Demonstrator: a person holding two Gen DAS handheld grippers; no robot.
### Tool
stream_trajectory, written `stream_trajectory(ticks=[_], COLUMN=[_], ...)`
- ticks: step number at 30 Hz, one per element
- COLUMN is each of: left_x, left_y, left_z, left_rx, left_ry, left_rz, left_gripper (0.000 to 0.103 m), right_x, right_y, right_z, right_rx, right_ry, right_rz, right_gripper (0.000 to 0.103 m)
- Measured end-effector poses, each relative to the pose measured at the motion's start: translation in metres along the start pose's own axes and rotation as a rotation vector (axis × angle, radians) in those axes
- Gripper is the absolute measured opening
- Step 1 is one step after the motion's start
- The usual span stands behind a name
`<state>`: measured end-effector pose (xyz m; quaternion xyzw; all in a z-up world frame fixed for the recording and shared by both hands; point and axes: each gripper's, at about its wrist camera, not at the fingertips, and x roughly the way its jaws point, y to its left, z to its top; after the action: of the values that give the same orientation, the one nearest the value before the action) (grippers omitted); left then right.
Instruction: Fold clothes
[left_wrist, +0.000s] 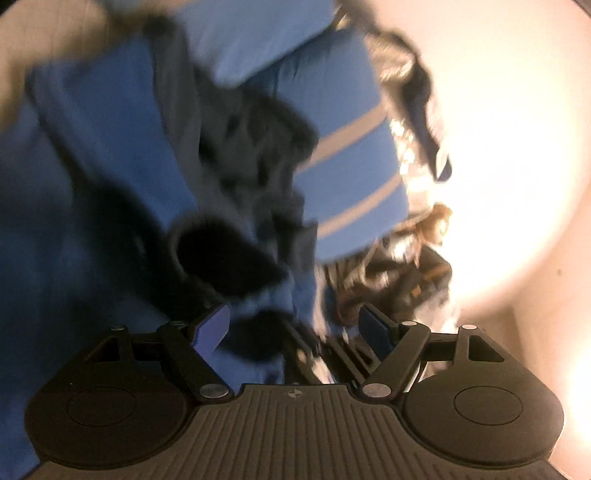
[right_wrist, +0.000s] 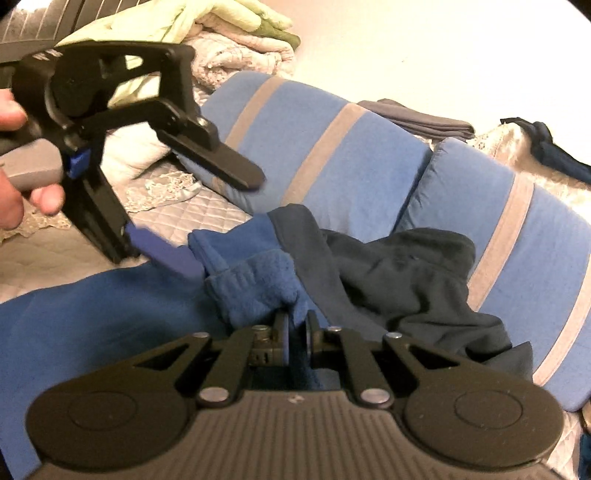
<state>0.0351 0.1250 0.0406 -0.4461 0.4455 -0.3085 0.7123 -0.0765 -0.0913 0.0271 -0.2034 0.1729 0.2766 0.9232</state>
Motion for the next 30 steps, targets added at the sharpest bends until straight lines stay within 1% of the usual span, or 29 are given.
stream_trajectory(ticks=[1, 3, 8, 10, 14, 16, 18, 20, 22, 23, 24, 25, 27, 28, 29, 30], left_x=[0.006, 0.011, 0.021, 0.019, 0.012, 0.012, 0.012, 0.011, 0.010, 0.009, 0.008, 0.007, 0.007, 0.007, 0.007, 0.008], left_y=[0.004, 0.013, 0.042, 0.050, 0.057, 0.059, 0.061, 0.064, 0.066, 0.066, 0.065, 0.063, 0.052, 0.046, 0.038, 0.031], left_z=[-0.001, -0.002, -0.005, -0.004, -0.001, 0.000, 0.000, -0.001, -0.001, -0.002, -0.002, -0.002, -0.002, -0.003, -0.004, -0.005], left_rx=[-0.035, -0.074, -0.177, -0.217, -0.244, -0.255, -0.265, -0.268, -0.270, -0.263, -0.254, -0.233, -0.145, -0.091, -0.032, 0.025], left_ry=[0.031, 0.042, -0.012, -0.030, -0.069, -0.073, -0.071, -0.076, -0.082, -0.086, -0.090, -0.098, -0.109, -0.118, -0.129, -0.136], left_rz=[-0.006, -0.002, 0.115, 0.135, 0.154, 0.162, 0.168, 0.167, 0.165, 0.162, 0.160, 0.163, 0.195, 0.214, 0.232, 0.249], left_gripper=[0.077, 0.077, 0.075, 0.074, 0.072, 0.068, 0.066, 0.058, 0.037, 0.031, 0.023, 0.020, 0.019, 0.019, 0.019, 0.019], right_x=[-0.001, -0.004, -0.012, -0.015, -0.020, -0.020, -0.020, -0.021, -0.020, -0.020, -0.019, -0.019, -0.019, -0.019, -0.020, -0.020], right_y=[0.002, 0.009, 0.031, 0.043, 0.061, 0.067, 0.072, 0.077, 0.081, 0.082, 0.083, 0.084, 0.084, 0.083, 0.080, 0.077], right_z=[0.000, -0.003, -0.013, -0.018, -0.028, -0.032, -0.035, -0.039, -0.044, -0.046, -0.047, -0.049, -0.048, -0.047, -0.043, -0.040], right_rx=[-0.005, -0.044, -0.167, -0.235, -0.353, -0.390, -0.430, -0.467, -0.507, -0.520, -0.532, -0.539, -0.529, -0.514, -0.480, -0.443], right_ry=[-0.001, -0.006, -0.009, -0.010, -0.016, -0.014, -0.014, -0.013, -0.008, -0.004, 0.000, 0.007, 0.019, 0.024, 0.023, 0.021], right_rz=[0.006, 0.028, 0.084, 0.101, 0.118, 0.122, 0.125, 0.130, 0.137, 0.141, 0.144, 0.149, 0.157, 0.162, 0.162, 0.161], right_gripper=[0.009, 0.009, 0.009, 0.009, 0.009, 0.009, 0.009, 0.009, 0.009, 0.009, 0.009, 0.010, 0.012, 0.023, 0.039, 0.044])
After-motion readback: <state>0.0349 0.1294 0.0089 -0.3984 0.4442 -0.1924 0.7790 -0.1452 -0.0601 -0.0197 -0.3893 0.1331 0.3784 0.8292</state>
